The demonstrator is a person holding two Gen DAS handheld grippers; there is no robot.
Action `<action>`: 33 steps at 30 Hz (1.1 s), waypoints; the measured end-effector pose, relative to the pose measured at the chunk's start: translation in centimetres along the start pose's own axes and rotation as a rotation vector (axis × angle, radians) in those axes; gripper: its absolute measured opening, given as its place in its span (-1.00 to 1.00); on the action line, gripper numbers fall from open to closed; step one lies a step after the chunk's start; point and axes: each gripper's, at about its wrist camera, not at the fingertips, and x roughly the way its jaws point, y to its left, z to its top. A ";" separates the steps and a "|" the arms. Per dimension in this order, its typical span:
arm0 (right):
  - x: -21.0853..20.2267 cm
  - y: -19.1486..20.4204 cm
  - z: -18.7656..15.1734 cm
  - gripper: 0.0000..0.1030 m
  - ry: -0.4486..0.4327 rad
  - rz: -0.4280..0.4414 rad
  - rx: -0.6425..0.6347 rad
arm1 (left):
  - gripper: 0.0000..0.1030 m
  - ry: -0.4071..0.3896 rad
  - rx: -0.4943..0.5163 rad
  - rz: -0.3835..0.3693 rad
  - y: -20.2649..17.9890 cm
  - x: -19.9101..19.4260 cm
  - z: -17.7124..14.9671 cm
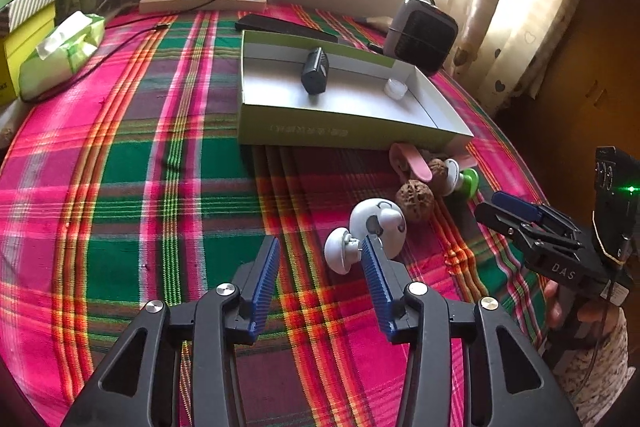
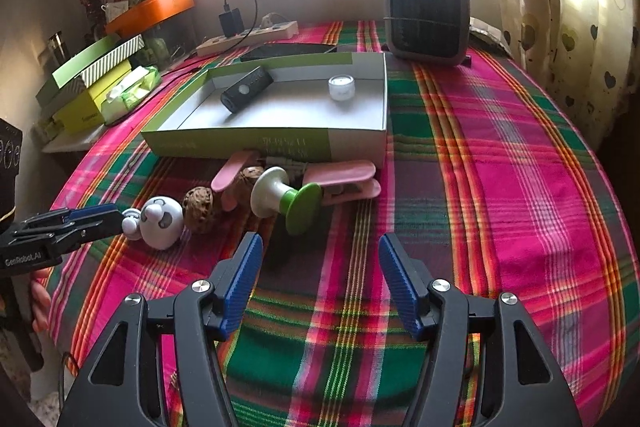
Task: Organize objects
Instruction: 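Move left tool toward white egg-shaped object while right tool approaches green-white spool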
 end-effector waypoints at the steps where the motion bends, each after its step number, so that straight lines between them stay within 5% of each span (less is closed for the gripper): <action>1: 0.1 0.0 -0.1 0.19 0.004 0.003 0.000 | -0.20 0.002 0.002 -0.002 0.0 0.1 -0.1; 33: 1.0 0.7 -0.1 0.20 0.024 0.004 -0.012 | -0.19 0.013 0.134 -0.003 -3.7 1.4 -0.8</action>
